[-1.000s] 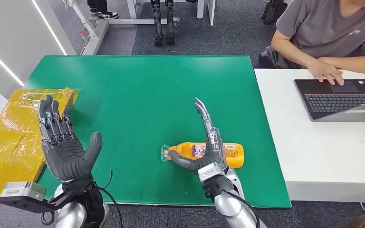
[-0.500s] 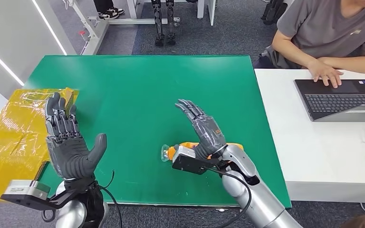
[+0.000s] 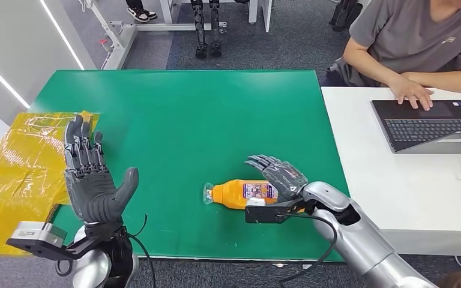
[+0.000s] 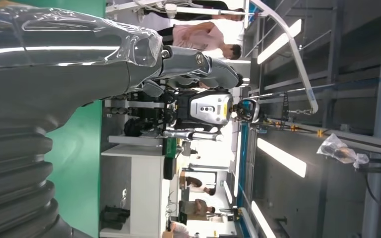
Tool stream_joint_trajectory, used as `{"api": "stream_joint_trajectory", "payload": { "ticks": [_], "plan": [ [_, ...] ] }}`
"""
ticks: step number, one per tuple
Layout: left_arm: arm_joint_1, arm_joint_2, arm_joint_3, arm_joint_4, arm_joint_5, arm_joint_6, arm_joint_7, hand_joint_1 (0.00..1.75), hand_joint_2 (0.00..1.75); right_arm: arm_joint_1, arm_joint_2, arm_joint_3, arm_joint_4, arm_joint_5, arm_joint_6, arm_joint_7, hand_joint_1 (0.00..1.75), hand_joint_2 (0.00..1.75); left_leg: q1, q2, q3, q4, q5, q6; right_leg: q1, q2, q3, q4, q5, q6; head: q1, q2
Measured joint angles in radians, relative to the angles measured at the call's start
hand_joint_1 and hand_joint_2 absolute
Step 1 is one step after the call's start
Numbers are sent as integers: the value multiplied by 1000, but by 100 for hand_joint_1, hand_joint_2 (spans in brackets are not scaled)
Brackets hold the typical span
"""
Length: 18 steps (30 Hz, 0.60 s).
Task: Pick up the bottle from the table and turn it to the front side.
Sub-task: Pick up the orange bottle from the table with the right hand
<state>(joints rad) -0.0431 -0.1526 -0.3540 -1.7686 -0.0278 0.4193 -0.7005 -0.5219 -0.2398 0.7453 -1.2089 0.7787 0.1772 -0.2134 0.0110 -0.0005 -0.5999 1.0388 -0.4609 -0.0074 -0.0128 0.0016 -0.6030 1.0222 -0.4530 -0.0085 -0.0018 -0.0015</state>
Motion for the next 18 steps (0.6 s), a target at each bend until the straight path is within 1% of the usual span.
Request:
{"api": "stream_joint_trajectory", "payload": {
  "ticks": [5, 8, 12, 18],
  "plan": [
    [-4, 0, -11, 15, 16, 2, 0, 0, 175, -29, -62, 25, 14, -32, 64, 12, 0, 175, 0, 0, 0, 0, 0, 0, 0, 0, 0, 0, 0, 0, 0, 0],
    [-12, 0, -16, 23, 22, 2, 0, 0, 175, -40, -87, 38, 23, -42, 79, 18, 0, 175, 0, 0, 0, 0, 0, 0, 0, 0, 0, 0, 0, 0, 0, 0],
    [-17, 0, -21, 32, 25, 1, 0, 0, 175, -48, -103, 51, 39, -51, 78, 29, 0, 175, 0, 0, 0, 0, 0, 0, 0, 0, 0, 0, 0, 0, 0, 0],
    [-24, -1, -30, 48, 31, 0, 0, 0, 175, -74, -106, 65, 96, -61, 22, 36, 0, 175, 0, 0, 0, 0, 0, 0, 0, 0, 0, 0, 0, 0, 0, 0]
  ]
}}
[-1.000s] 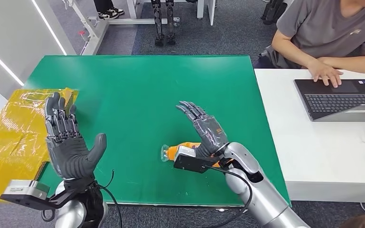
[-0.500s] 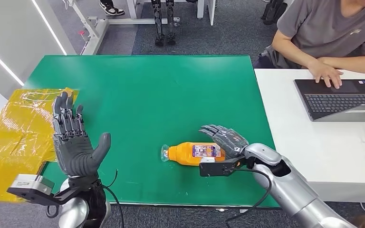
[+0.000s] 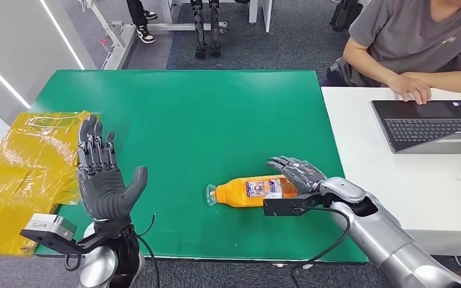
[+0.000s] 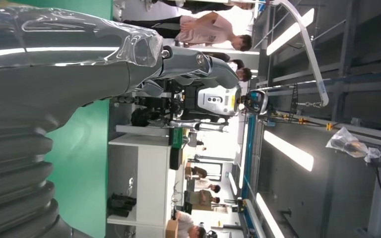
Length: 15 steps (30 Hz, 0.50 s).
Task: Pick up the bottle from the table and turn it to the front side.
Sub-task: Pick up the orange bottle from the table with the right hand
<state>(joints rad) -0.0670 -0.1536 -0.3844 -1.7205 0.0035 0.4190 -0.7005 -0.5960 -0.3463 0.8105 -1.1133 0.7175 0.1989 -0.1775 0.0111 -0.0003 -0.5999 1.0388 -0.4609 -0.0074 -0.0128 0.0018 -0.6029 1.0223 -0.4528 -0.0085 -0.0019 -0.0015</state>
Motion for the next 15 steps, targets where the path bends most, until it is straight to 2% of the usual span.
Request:
{"api": "stream_joint_trajectory", "payload": {
  "ticks": [15],
  "plan": [
    [-20, -1, -10, 29, 18, -19, 0, 0, 175, -43, 55, 22, 196, -37, -4, -21, 0, 175, 0, 0, 0, 0, 0, 0, 0, 0, 0, 0, 0, 0, 0, 0]
  ]
}}
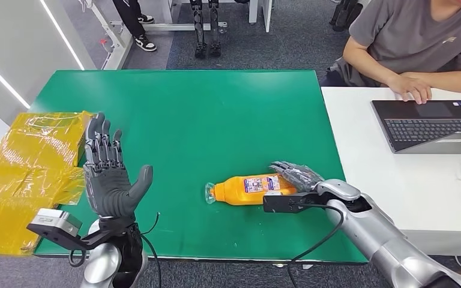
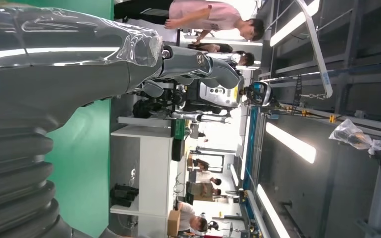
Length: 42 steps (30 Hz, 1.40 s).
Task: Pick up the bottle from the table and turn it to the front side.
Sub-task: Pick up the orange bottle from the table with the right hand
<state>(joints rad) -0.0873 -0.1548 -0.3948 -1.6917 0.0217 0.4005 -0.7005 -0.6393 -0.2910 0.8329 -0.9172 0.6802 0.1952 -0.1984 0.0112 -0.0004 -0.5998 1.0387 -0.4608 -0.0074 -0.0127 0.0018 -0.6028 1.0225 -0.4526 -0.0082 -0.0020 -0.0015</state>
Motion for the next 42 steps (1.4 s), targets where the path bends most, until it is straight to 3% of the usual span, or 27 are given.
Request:
{"api": "stream_joint_trajectory", "payload": {
  "ticks": [6, 7, 11, 13, 24, 33, 42],
  "plan": [
    [-1, 1, 0, 6, 2, -5, 0, 0, 175, -13, 14, 2, 49, -2, -10, -20, 0, 175, 0, 0, 1, 0, 0, 0, 0, 0, 1, 0, 0, 0, 0, 0],
    [-1, 1, 0, 7, 2, -6, 0, 0, 175, -16, 17, 2, 58, -2, -16, -27, 10, 175, 0, 0, 1, 0, 0, 0, 0, 0, 1, 0, 0, 0, 0, 0],
    [0, 1, 0, 7, 2, -10, 0, 0, 175, -21, 30, 2, 89, -2, -57, -55, 158, 175, 0, 0, 2, 0, 0, 1, 0, 0, 2, 0, 0, 1, 0, 0],
    [0, 1, 0, 7, 0, -13, 0, 0, 175, -22, 39, 3, 104, -1, -89, -69, 172, 175, 0, 0, 2, 0, 0, 1, 0, 0, 2, 0, 0, 1, 0, 0],
    [-3, 1, 0, 7, -4, -6, 0, 0, 175, -8, 98, -12, 127, -23, -237, -127, 175, 175, 0, 0, 2, 0, 1, 2, 0, 0, 2, 0, 1, 0, 0, 0],
    [-4, 1, 1, 7, -3, 17, 0, 0, 175, 55, 163, -135, 31, -135, -492, -181, 175, 175, 0, 0, 1, 0, 1, 2, 0, 0, 1, 0, 1, 0, 0, 0],
    [-19, -1, 1, 10, 6, 10, 0, 0, 175, 144, 203, -231, -91, -235, -648, -275, 175, 175, 0, 0, 1, 0, 1, 2, 0, 0, 1, 0, 1, 0, 0, 0]
  ]
}}
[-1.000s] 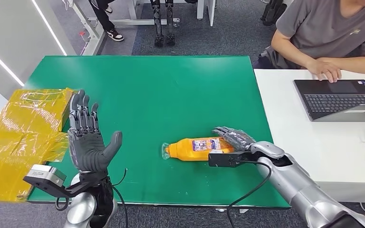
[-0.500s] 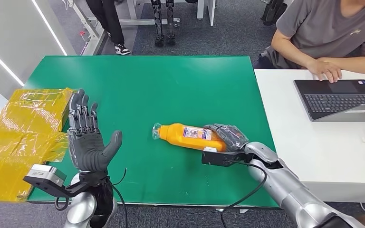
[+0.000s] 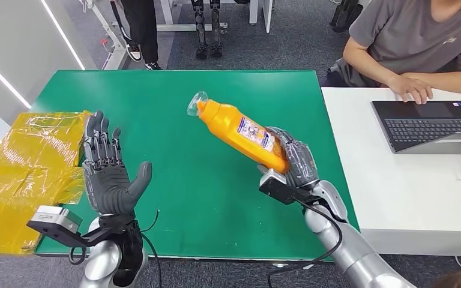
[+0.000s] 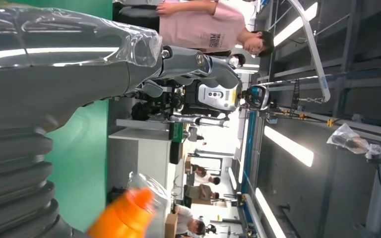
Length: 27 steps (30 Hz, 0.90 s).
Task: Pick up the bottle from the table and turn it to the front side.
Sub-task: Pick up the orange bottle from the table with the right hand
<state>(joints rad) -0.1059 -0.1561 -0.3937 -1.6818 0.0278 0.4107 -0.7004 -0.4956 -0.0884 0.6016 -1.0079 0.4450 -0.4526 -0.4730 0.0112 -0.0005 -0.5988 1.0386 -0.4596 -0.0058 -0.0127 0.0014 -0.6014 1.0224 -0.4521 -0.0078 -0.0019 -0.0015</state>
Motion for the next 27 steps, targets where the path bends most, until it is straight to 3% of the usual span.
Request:
{"api": "stream_joint_trajectory", "payload": {
  "ticks": [3, 7, 9, 18, 27],
  "plan": [
    [-7, -6, 0, 7, 19, -29, 0, 0, 175, 40, 21, -20, -41, -41, -55, -38, 175, 175, 0, 0, 0, 0, 0, 0, 0, 0, 0, 0, 0, 0, 0, 0],
    [-22, -14, 0, 53, 152, -217, 0, 0, 175, 91, 49, -31, -86, -106, -107, -99, 175, 175, 0, 0, -1, 0, 0, 0, 0, 0, -1, 0, 0, 0, 0, 0],
    [-38, -14, 0, 86, 182, -269, 0, 0, 175, 102, 64, -32, -96, -122, -115, -117, 175, 175, 0, 1, -1, 0, 0, 0, 0, 1, -1, 0, 0, 0, 0, 0],
    [-112, -13, -3, 216, 214, -338, 0, 0, 175, 89, 113, -30, -61, -153, -68, -158, 175, 175, 0, 1, -1, 0, 1, 0, 0, 1, -1, 0, 0, 0, 0, 0],
    [-135, -12, -30, 266, 195, -379, 0, 0, 175, 63, 146, -21, 7, -157, -48, -175, 175, 175, 0, 0, -1, 0, 1, 0, 0, 1, -1, 0, 0, 0, 0, 0]
  ]
}}
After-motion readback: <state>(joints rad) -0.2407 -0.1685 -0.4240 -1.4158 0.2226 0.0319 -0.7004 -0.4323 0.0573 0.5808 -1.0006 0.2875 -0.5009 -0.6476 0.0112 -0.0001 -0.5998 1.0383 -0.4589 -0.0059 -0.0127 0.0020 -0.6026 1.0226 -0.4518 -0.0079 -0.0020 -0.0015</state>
